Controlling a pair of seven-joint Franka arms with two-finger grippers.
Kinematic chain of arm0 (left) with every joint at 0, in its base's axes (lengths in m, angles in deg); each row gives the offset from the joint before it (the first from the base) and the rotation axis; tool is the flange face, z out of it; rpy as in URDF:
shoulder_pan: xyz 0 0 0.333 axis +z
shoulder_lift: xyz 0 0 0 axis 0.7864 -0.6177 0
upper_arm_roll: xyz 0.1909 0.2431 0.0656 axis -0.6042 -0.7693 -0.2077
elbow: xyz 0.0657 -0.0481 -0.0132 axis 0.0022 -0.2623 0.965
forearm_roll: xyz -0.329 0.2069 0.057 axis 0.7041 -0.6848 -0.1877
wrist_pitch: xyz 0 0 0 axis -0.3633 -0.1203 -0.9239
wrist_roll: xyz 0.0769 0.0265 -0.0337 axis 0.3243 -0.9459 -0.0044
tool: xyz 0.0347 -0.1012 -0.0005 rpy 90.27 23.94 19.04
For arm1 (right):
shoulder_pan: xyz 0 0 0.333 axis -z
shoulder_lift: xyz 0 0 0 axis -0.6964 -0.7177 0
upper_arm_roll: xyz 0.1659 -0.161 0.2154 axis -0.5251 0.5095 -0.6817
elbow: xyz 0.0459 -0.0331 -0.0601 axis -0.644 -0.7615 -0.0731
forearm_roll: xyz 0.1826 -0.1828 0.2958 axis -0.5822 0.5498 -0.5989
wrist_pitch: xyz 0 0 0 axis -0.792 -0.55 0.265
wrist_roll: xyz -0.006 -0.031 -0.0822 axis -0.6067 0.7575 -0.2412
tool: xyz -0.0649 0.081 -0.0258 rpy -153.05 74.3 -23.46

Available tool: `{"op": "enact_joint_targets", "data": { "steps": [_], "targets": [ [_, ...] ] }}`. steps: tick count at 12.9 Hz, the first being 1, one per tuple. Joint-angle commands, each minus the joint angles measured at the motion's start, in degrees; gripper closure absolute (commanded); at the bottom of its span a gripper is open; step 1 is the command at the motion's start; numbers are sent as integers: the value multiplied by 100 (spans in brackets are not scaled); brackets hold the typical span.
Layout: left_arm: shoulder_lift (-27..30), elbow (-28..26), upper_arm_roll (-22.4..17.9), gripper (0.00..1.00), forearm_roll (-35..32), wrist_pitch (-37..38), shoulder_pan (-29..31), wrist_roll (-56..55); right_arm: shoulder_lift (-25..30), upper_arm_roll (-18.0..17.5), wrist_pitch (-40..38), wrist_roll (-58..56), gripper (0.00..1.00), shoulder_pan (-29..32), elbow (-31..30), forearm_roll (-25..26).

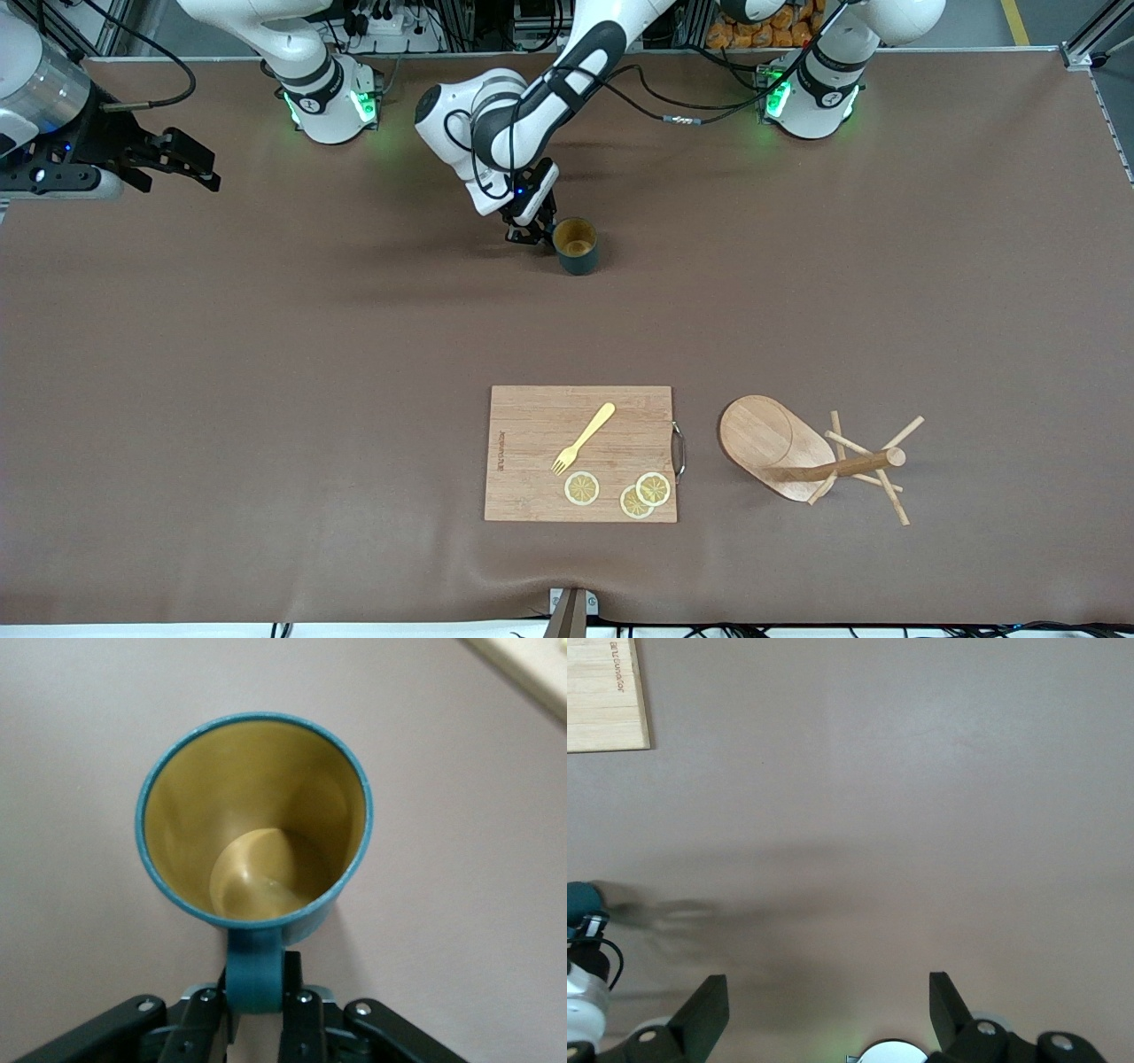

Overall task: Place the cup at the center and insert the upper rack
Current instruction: 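Grasp the teal mug by its handle with the left gripper, then lift the mug with the left gripper and carry it to the stand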

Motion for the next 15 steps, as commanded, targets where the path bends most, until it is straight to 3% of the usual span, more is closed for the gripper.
{"op": "enact_joint_targets", "data": {
  "steps": [1, 5, 9, 15],
  "targets": [
    [595, -73, -7, 100, 71, 88, 366, 280, 99, -100, 33, -73, 0, 122, -89, 75],
    [1456, -73, 2, 100, 474, 62, 1121, 1114, 108, -100, 33, -73, 0, 130, -98, 75],
    [2178, -82, -7, 100, 1343, -17, 1991, 2019, 116, -91, 24, -73, 0, 139, -151, 75],
    [2689, -82, -7, 100, 2529, -34, 3230, 2837, 125, -91, 24, -29, 0, 122, -160, 75]
  ]
}}
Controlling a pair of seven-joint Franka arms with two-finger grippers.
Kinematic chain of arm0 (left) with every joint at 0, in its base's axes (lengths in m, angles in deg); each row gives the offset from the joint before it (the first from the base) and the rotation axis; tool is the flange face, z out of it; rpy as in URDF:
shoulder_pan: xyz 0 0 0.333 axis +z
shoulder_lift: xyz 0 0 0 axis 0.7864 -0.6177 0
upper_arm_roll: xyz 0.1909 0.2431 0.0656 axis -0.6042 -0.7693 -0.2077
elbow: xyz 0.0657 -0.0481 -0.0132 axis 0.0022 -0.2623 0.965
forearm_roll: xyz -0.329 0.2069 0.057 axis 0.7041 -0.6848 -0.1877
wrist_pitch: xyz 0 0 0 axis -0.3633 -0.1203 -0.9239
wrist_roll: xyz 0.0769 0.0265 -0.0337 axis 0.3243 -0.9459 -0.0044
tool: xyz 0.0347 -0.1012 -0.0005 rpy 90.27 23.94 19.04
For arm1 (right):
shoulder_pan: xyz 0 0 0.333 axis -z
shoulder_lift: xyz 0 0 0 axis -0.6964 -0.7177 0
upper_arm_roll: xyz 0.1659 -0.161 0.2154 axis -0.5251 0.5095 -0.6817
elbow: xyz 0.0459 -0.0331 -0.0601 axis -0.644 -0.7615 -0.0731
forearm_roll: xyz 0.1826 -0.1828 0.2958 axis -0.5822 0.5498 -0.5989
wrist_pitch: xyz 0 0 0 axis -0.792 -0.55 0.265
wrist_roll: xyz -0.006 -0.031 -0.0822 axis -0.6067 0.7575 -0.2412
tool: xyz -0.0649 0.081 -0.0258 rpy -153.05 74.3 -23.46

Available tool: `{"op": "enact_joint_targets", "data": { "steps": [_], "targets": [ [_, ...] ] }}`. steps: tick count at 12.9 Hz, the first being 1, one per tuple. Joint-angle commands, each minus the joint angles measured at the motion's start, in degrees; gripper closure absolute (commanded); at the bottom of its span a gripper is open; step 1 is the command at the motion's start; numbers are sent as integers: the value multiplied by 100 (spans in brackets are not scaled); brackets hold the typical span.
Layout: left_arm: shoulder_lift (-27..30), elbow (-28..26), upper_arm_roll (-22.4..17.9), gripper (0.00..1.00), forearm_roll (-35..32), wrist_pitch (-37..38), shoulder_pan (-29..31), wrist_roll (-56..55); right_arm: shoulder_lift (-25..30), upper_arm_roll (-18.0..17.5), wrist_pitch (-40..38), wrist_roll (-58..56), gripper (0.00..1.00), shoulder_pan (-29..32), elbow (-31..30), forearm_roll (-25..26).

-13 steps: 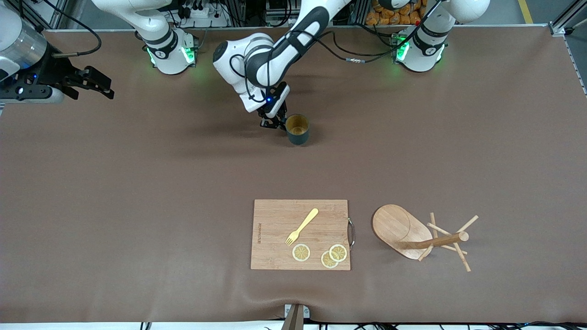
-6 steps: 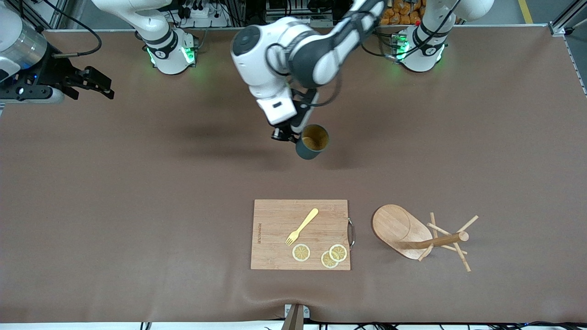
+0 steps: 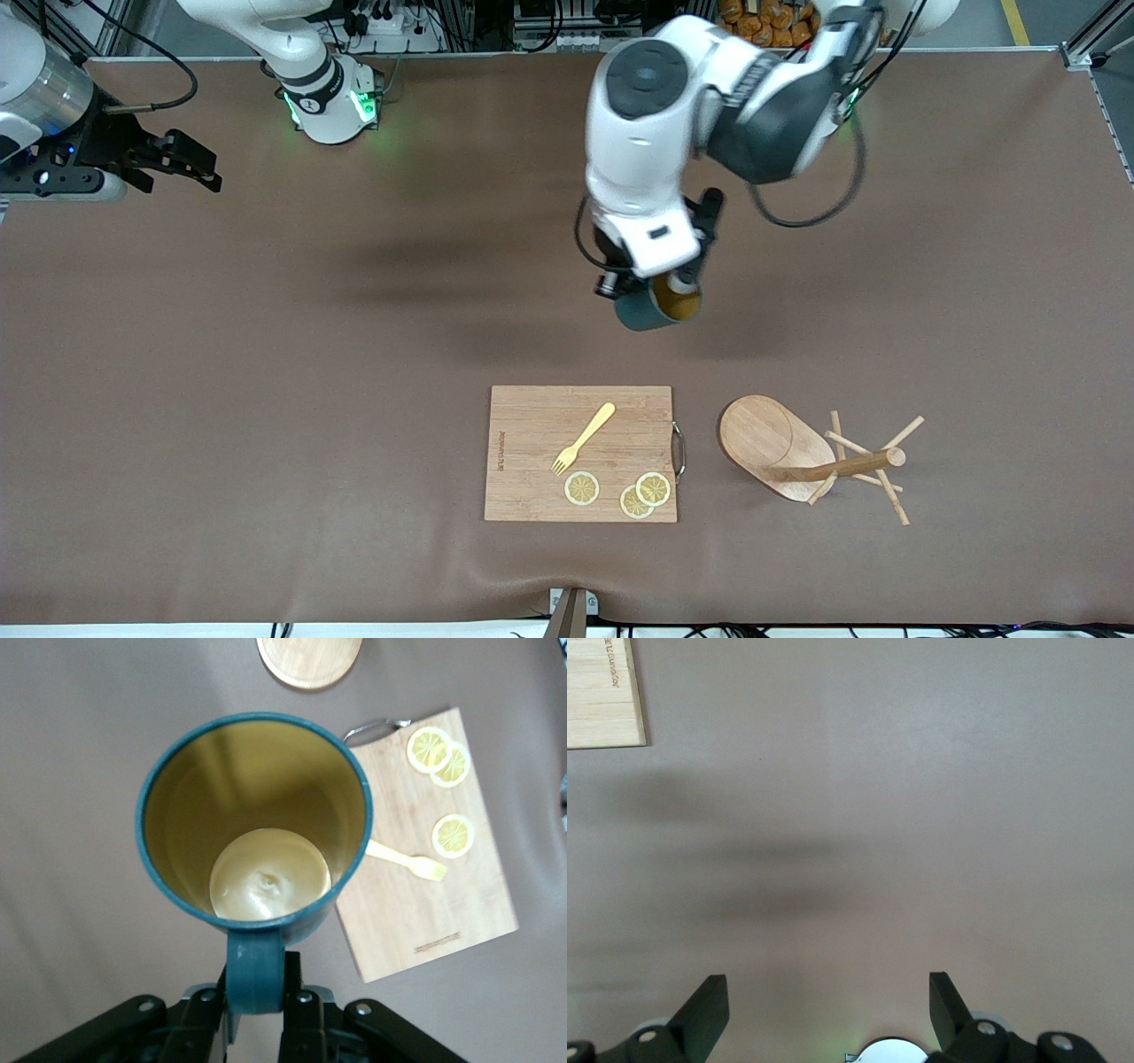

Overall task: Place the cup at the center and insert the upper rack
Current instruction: 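Lift the mug with the left gripper and carry it to the stand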

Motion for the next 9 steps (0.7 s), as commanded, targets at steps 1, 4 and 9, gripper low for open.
{"op": "enact_joint_targets", "data": {
  "steps": [1, 4, 9],
  "targets": [
    [252, -162, 57, 100, 783, -87, 548, 357, 125, -101, 23, -20, 0, 116, -103, 66],
    [498, -284, 49, 100, 1567, -44, 1243, 1506, 125, -101, 5, -2, 0, 116, -103, 66],
    [455, -311, 49, 100, 2927, 88, 2473, 3098, 125, -101, -4, -2, 0, 116, -103, 66]
  ]
}}
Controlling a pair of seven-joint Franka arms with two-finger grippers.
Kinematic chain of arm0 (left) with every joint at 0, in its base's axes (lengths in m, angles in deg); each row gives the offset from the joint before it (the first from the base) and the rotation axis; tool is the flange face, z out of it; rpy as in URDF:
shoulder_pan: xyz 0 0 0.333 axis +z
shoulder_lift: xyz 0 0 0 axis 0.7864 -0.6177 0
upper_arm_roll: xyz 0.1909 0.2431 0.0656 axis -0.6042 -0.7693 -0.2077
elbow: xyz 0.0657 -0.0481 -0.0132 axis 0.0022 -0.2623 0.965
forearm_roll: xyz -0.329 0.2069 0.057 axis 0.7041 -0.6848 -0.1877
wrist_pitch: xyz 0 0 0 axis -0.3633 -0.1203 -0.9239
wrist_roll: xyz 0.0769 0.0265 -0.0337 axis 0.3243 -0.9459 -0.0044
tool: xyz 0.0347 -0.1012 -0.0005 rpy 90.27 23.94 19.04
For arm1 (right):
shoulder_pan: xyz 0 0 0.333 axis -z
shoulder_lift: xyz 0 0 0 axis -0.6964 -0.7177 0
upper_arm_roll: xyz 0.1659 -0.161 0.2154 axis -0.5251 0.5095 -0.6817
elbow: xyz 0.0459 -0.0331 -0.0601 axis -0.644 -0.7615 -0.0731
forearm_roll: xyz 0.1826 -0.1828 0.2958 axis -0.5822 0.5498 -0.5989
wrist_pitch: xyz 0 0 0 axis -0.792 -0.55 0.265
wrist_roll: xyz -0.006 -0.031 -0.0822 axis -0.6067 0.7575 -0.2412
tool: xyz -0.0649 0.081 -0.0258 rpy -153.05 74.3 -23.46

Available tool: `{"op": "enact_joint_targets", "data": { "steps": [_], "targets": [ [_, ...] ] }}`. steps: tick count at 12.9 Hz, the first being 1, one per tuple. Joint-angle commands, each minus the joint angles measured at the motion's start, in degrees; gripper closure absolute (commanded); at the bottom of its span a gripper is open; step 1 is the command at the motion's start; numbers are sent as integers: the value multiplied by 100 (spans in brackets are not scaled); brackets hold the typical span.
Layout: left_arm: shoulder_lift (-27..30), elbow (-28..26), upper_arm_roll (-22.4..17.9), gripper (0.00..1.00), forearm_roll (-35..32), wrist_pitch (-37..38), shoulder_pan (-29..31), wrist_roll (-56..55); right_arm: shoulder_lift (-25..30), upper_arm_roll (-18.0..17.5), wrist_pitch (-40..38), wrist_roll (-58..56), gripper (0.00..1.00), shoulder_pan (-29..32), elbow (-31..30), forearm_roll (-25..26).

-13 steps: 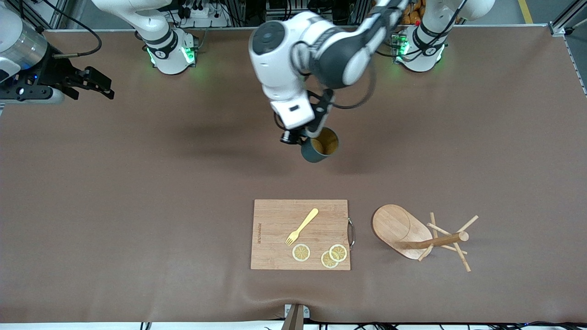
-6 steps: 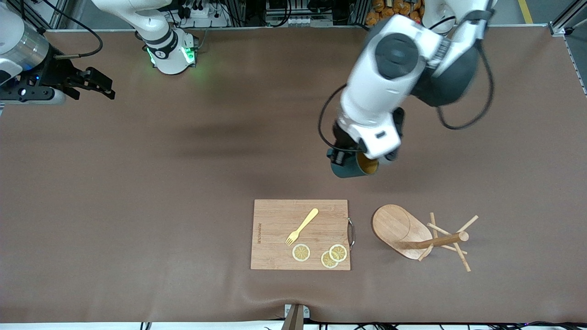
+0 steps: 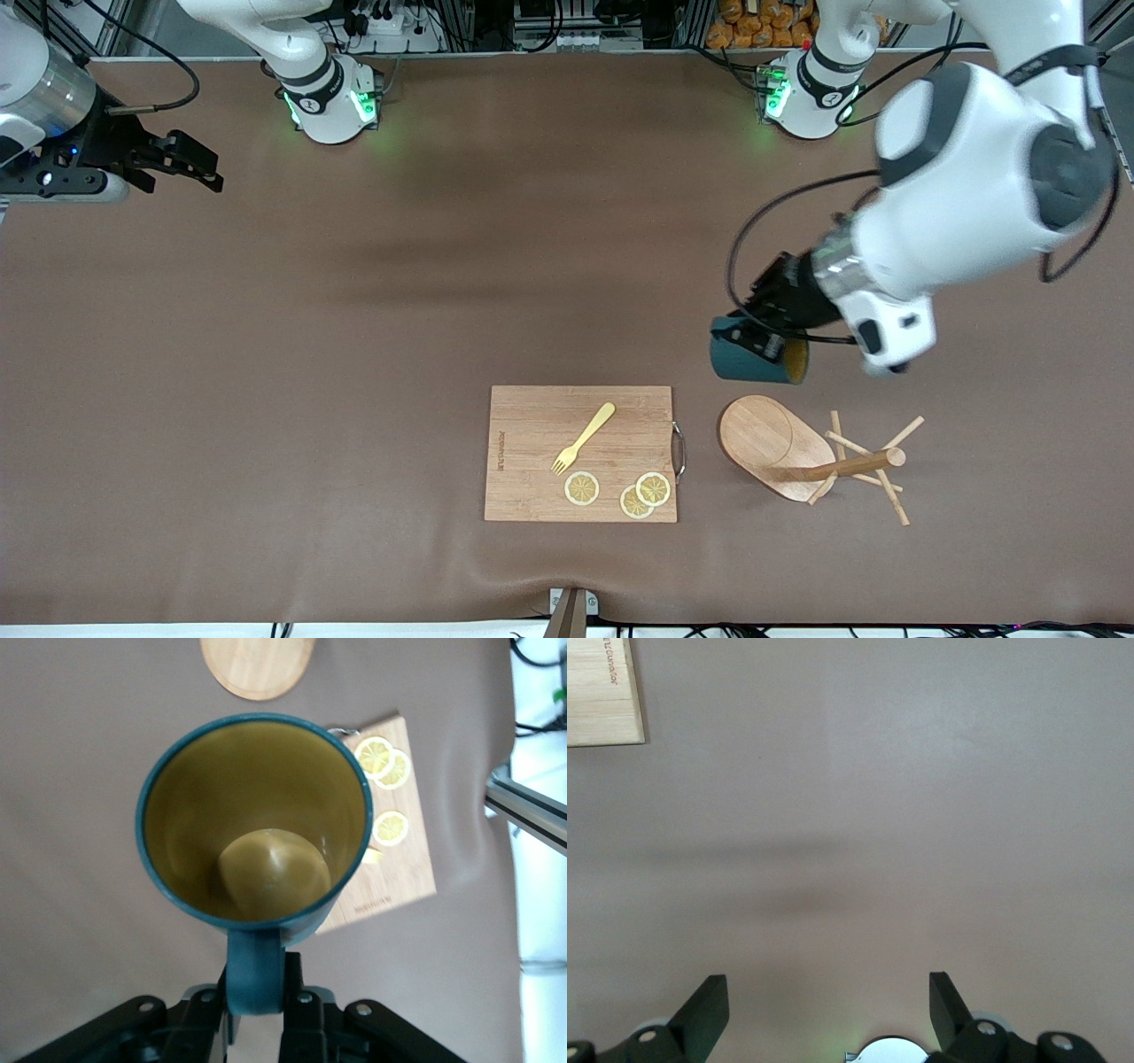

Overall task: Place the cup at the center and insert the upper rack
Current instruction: 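Lift the mug with the left gripper and carry it to the stand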

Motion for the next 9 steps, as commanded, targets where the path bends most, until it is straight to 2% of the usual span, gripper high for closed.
{"op": "enact_joint_targets", "data": {
  "steps": [1, 6, 9],
  "targets": [
    [81, -178, 68, 100, 918, 26, 628, 702, 125, -100, -12, -4, 0, 116, -83, 74],
    [-147, -196, 68, 100, 2203, 35, 956, 1451, 125, -100, -21, 5, 0, 116, -83, 74],
    [-288, -196, 68, 100, 2670, 35, 1210, 1829, 134, -100, -39, 5, 0, 116, -83, 74]
  ]
}}
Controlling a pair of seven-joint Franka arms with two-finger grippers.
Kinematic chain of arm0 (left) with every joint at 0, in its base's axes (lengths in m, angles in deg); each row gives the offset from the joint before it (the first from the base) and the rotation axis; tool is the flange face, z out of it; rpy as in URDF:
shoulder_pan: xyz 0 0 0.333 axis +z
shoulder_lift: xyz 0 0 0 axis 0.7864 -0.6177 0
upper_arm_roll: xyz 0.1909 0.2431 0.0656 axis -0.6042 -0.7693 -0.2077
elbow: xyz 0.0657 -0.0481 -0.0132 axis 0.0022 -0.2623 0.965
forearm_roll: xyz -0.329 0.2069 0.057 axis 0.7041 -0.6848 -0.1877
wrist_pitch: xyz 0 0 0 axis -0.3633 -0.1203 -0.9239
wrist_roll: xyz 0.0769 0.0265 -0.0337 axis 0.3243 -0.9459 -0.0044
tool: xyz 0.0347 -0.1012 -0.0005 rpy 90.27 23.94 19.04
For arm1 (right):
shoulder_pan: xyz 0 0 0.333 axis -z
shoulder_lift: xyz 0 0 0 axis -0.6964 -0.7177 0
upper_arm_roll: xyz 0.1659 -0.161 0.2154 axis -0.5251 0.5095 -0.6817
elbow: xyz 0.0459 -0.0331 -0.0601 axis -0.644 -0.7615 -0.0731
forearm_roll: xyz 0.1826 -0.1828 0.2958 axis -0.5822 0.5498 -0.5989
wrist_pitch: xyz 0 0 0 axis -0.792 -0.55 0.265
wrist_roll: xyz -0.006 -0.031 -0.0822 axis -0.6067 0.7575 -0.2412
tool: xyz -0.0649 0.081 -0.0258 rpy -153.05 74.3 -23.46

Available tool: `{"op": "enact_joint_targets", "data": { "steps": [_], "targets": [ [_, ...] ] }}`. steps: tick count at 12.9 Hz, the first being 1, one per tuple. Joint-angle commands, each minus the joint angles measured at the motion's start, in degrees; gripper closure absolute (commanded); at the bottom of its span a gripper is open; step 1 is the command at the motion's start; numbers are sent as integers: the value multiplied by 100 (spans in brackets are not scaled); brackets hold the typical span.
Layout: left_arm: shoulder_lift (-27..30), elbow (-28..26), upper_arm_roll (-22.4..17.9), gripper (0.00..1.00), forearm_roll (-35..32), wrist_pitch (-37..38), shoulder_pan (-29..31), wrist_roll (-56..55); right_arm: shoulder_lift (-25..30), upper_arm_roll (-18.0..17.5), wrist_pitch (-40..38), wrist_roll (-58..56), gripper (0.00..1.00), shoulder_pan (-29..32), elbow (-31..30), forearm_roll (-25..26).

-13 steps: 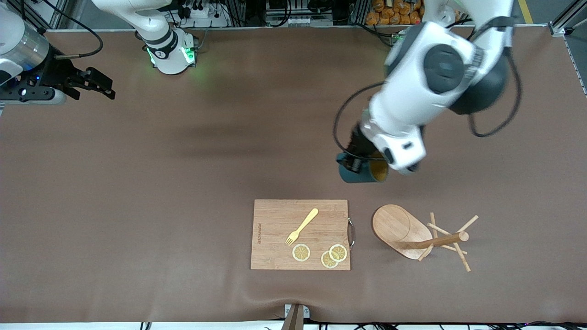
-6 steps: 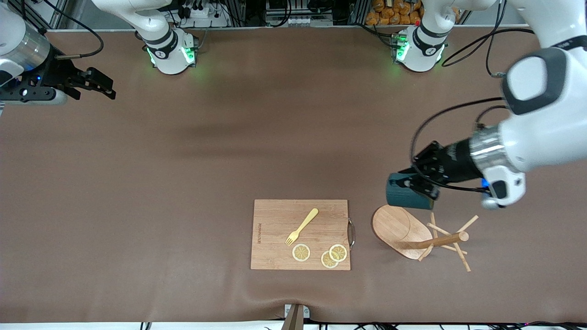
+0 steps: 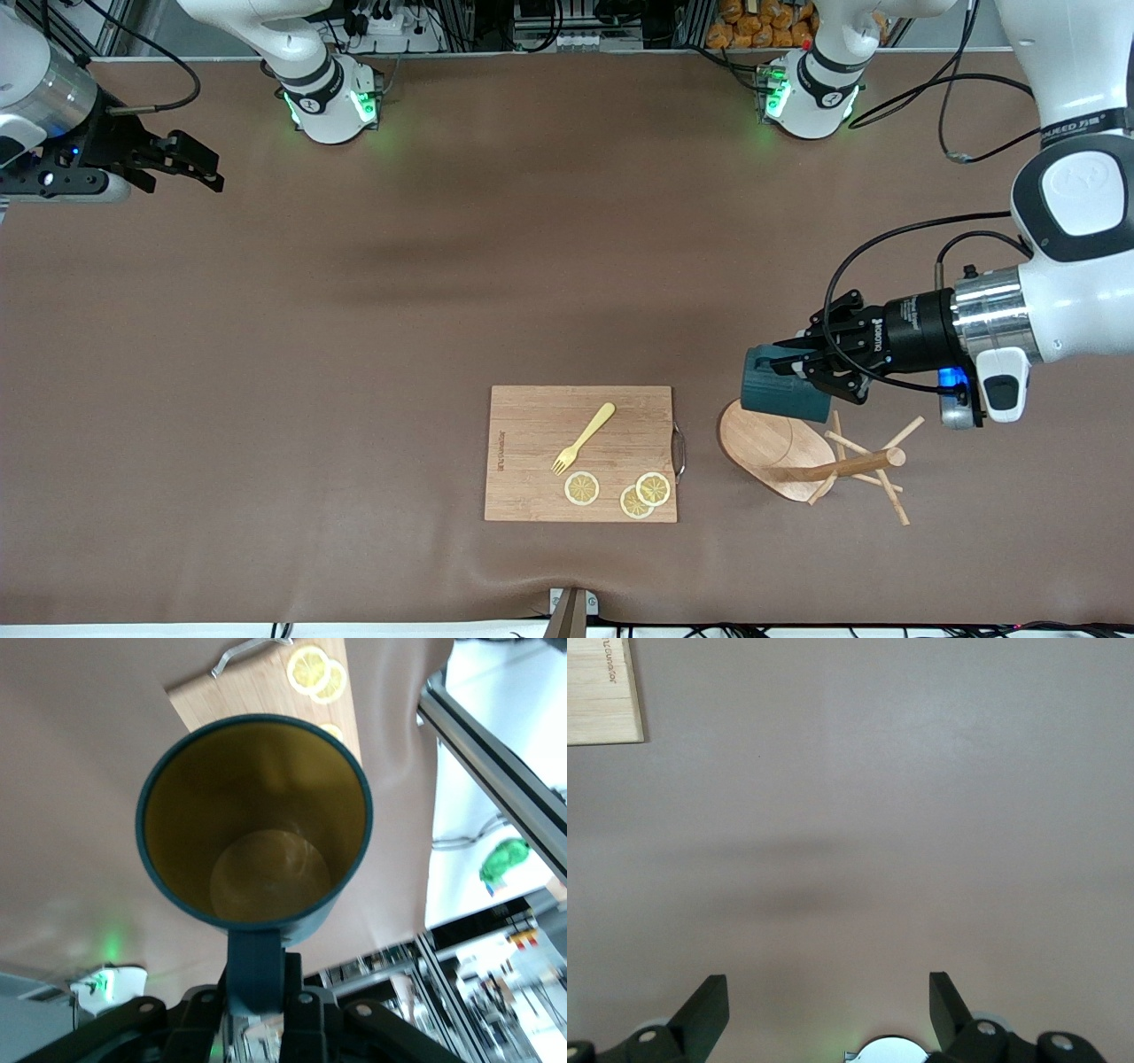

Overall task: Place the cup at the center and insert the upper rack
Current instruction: 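Lift the mug with the left gripper and carry it to the stand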

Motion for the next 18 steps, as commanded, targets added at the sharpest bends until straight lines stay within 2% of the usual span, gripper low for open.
{"op": "enact_joint_targets", "data": {
  "steps": [1, 5, 14, 18],
  "targets": [
    [-125, 21, 67, 100, 315, 20, 356, 403, 134, -96, -35, 4, 0, 116, -77, 68],
    [-433, -23, 67, 100, 1087, 257, 673, 1063, 134, -87, -17, 4, 0, 116, -112, 68],
    [-740, -14, 76, 100, 1247, 362, 700, 1310, 134, -104, -26, 4, 0, 116, -112, 68],
    [-986, -14, 76, 100, 1528, 371, 770, 1530, 151, -104, -78, 4, 0, 116, -112, 68]
  ]
}}
